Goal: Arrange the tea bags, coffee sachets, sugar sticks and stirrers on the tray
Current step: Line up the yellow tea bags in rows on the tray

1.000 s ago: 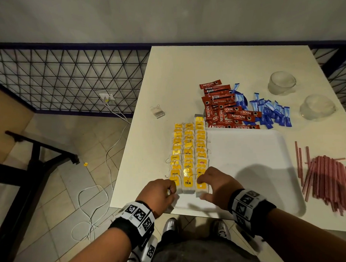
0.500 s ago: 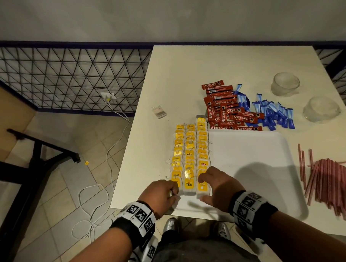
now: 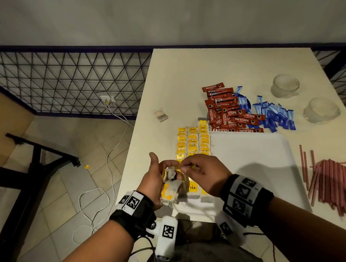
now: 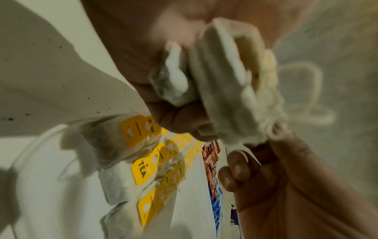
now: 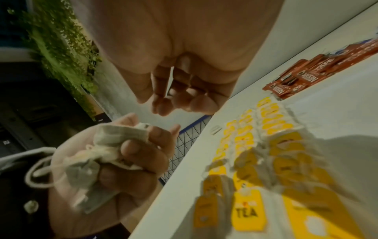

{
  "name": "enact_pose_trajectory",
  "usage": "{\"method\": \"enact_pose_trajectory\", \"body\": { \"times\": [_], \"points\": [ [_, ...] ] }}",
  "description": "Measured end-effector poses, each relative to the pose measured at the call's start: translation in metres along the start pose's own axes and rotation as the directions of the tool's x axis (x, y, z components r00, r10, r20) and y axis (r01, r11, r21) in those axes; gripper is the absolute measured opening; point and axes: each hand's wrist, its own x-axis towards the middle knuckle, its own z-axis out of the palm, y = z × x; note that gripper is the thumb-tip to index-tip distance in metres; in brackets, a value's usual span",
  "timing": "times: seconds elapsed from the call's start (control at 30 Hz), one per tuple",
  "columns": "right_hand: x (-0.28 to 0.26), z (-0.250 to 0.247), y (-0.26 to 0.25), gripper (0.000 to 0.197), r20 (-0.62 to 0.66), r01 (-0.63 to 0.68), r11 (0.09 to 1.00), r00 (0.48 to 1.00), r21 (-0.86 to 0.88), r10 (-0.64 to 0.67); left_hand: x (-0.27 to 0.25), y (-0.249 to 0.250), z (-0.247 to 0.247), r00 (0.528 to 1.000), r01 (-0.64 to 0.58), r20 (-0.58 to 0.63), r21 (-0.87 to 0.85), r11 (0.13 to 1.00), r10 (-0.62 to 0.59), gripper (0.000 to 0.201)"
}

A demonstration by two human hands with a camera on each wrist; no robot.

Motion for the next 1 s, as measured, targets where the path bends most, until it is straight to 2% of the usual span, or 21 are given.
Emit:
{"method": "enact_pose_trajectory", "body": {
  "times": [0.1,0.17,0.23,0.37,0.47,0.57,0.73,0.77,0.87,0.93,1.0],
  "points": [
    [0.01,0.002,-0.013,0.012,0.041,-0.064,0.998,0.997,0.026,0.063,-0.001,0.006,-0.002,1.0,-0.022,0.013,0.01,1.0,0.021,0.087],
    [0.014,0.007,-0.02,0.011,0.072,-0.097,0.995,0.993,0.033,0.094,-0.004,0.011,-0.004,0.998,-0.06,0.009,0.162,0.985,0.06,0.091],
    [0.016,0.013,-0.026,0.022,0.08,-0.101,0.995,0.992,0.02,0.099,-0.005,0.014,-0.007,0.994,-0.109,0.016,0.316,0.942,0.109,0.092],
    [0.02,0.018,-0.035,0.045,0.09,0.014,0.996,0.996,-0.092,-0.006,-0.009,0.021,-0.011,0.991,-0.131,0.057,0.453,0.882,0.118,0.087],
    [0.018,0.02,-0.039,0.054,0.12,0.11,0.986,0.988,-0.128,-0.095,-0.014,0.024,-0.012,0.989,-0.149,0.087,0.492,0.858,0.122,0.087],
    [0.016,0.018,-0.038,0.047,0.101,0.163,0.976,0.984,-0.148,-0.149,-0.022,0.027,-0.004,0.987,-0.162,0.091,0.506,0.847,0.134,0.074],
    [0.01,0.002,-0.03,0.005,0.093,0.184,0.969,0.981,-0.164,-0.171,-0.025,0.022,0.015,0.985,-0.172,0.071,0.459,0.872,0.157,0.081],
    [0.007,-0.003,-0.027,0.001,0.064,0.161,0.979,0.986,-0.127,-0.154,-0.025,0.02,0.02,0.988,-0.155,0.046,0.441,0.884,0.15,0.086],
    [-0.002,-0.021,-0.01,0.013,-0.067,0.023,0.99,0.998,0.139,-0.014,-0.028,0.013,0.034,0.986,-0.125,-0.059,0.364,0.923,0.157,0.088],
    [-0.008,-0.034,0.001,0.016,-0.091,-0.059,0.947,0.992,0.316,0.092,-0.031,0.008,0.042,0.963,-0.145,-0.155,0.397,0.906,0.222,0.071],
    [-0.013,-0.047,0.01,0.017,-0.094,-0.098,0.917,0.985,0.387,0.145,-0.035,-0.001,0.051,0.904,-0.228,-0.229,0.457,0.86,0.361,0.054]
  ]
}}
